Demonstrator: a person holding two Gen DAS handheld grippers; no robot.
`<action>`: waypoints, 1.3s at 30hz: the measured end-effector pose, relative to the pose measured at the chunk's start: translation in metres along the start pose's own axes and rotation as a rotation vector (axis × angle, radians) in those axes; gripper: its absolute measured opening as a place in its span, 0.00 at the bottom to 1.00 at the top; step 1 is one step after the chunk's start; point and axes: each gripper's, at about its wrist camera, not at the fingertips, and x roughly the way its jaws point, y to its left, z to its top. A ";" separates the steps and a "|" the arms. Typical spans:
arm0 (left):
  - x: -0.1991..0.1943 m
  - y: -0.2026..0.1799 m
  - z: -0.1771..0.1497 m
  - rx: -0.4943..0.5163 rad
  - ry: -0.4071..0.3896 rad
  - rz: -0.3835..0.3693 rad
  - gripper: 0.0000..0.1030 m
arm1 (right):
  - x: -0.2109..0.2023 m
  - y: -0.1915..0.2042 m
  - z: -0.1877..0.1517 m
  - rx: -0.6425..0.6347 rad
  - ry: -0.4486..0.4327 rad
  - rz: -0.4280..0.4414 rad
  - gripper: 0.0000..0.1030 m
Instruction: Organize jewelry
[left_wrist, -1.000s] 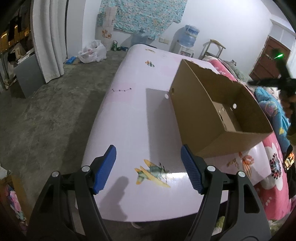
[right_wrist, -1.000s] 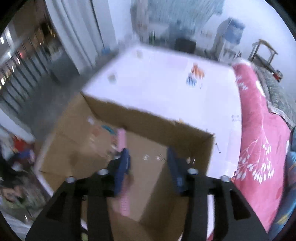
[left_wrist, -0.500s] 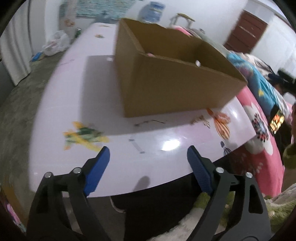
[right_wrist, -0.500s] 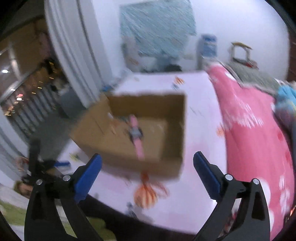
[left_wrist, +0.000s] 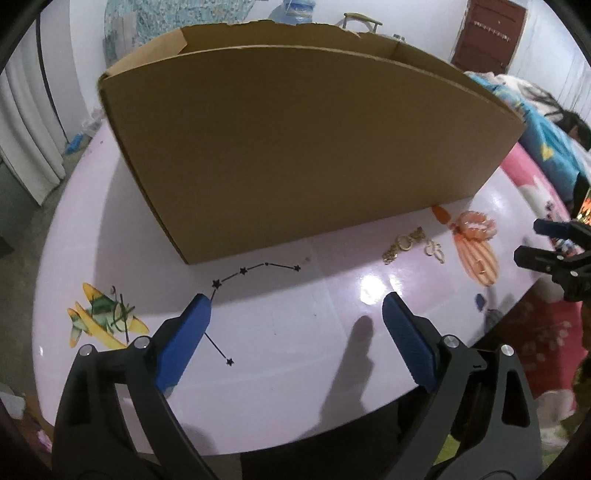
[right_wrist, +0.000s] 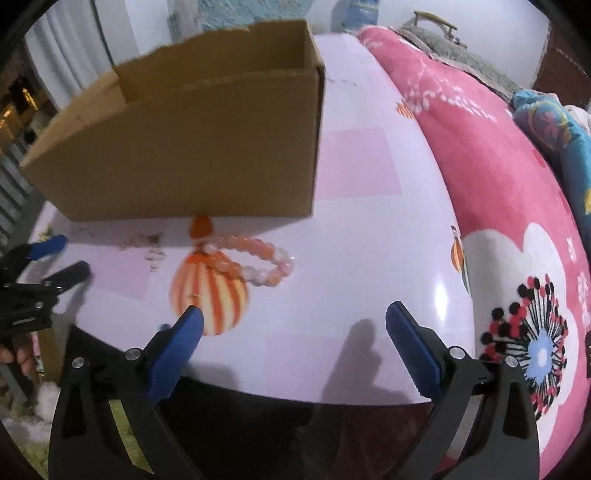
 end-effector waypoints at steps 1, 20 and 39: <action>0.001 -0.003 -0.001 0.017 0.000 0.016 0.90 | 0.003 -0.001 0.001 0.002 0.007 -0.010 0.93; 0.004 -0.012 0.006 0.073 0.006 0.057 0.92 | 0.023 -0.019 -0.001 0.124 0.005 0.014 0.94; -0.002 -0.012 -0.016 0.058 -0.038 0.070 0.92 | -0.012 -0.018 -0.017 0.195 -0.135 0.235 0.89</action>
